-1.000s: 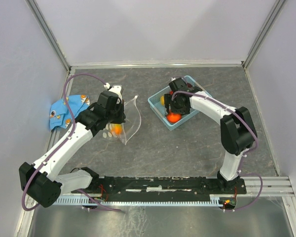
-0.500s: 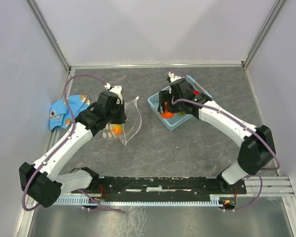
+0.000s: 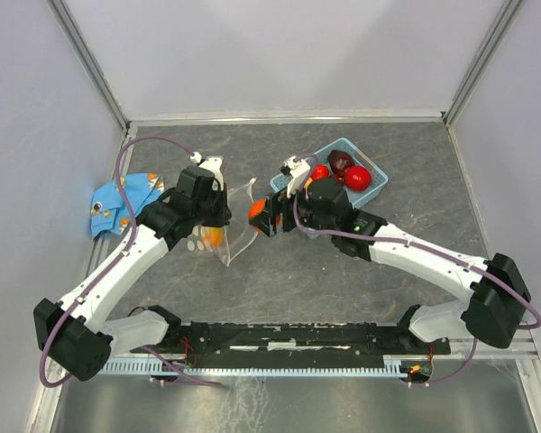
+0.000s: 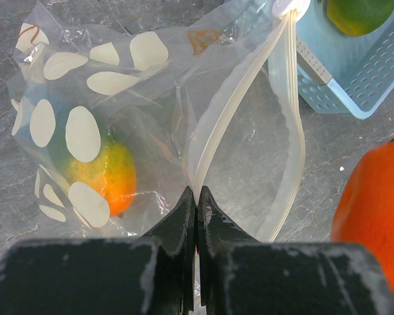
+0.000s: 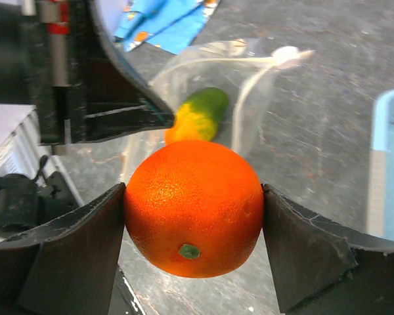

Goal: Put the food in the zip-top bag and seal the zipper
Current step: Pick up the fake fruit from the bin, then place the fake fruit in the zipper food storage bag.

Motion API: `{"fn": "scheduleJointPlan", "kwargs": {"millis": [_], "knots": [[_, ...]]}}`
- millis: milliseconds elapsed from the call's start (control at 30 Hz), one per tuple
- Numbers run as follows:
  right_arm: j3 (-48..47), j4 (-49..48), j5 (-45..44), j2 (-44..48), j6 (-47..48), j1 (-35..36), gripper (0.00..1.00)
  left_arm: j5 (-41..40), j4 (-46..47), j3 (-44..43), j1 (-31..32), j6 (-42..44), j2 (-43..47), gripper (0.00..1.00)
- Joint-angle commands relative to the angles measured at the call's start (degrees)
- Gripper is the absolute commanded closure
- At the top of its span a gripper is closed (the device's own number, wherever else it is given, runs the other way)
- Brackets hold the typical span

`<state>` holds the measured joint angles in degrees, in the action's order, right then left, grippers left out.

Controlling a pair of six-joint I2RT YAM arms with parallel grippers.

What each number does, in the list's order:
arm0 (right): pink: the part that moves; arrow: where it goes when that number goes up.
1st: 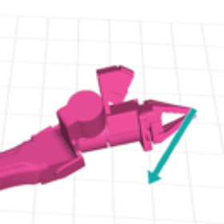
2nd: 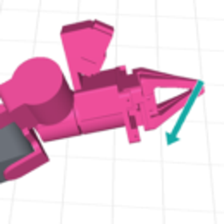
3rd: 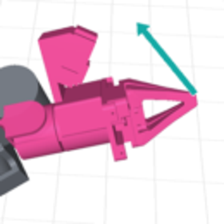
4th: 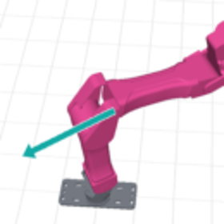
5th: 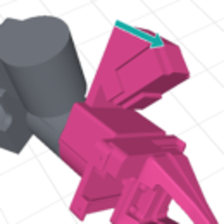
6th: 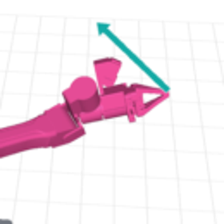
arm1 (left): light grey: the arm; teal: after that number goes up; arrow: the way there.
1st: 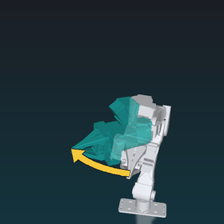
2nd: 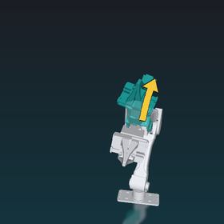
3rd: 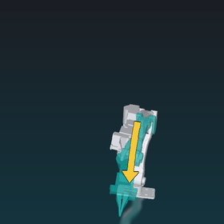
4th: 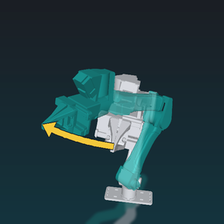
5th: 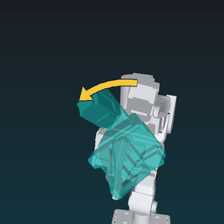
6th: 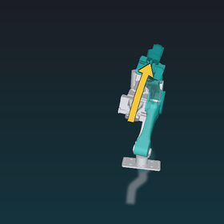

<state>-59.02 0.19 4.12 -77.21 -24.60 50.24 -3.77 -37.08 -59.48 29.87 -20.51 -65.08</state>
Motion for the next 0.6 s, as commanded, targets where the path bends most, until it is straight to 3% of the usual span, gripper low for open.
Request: {"fn": "scheduleJointPlan", "kwargs": {"millis": [0, 300, 567], "knots": [[1.9, -17.3, 8.7, -0.7, 0.8, 1.3, 0.27, 1.7, 2.8, 0.3, -0.3, 1.5, 1.5, 0.97], [1.1, -24.7, 12.7, -9.4, -0.2, 2.5, 0.26, 3.6, 2.9, 0.4, -0.3, 1.7, 0.9, 0.97], [2.5, -24.2, 3.2, -12.5, 2.7, 2.5, 0.22, 4.6, 3.4, 0.6, -0.3, 2.0, 1.5, 0.97]]}}
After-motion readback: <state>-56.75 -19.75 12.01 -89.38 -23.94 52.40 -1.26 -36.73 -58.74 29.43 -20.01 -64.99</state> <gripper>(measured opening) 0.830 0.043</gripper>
